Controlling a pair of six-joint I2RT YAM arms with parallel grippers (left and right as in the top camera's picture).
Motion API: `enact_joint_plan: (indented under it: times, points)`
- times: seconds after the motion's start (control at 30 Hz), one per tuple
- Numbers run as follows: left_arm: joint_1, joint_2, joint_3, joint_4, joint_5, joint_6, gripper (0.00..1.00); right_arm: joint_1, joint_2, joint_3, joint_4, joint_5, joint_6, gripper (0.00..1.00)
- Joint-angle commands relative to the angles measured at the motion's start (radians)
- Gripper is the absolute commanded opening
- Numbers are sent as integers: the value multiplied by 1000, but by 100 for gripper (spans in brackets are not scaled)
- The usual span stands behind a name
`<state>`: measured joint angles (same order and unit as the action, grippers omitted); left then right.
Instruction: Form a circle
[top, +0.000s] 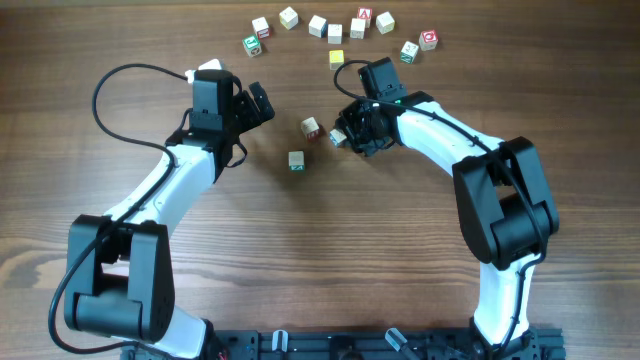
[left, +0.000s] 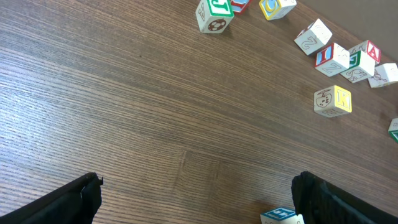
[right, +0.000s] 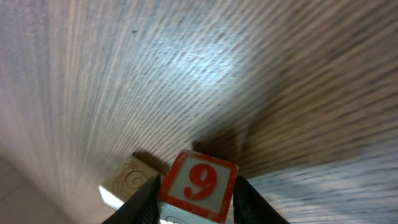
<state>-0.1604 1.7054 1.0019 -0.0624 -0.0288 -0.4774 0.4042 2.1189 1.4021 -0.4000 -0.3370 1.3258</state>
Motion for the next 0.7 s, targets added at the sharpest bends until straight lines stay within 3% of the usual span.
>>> enact_joint_plan:
  times: [0.0,0.4,0.67]
  points:
    - [0,12,13,4,-7,-10,100,2,34,-5,18,-20,-17,33]
    - [0,12,13,7,-7,-10,100,8,34,-5,22,-53,73,30]
    - [0,12,13,15,-6,-10,100,12,34,-5,27,-52,69,50]
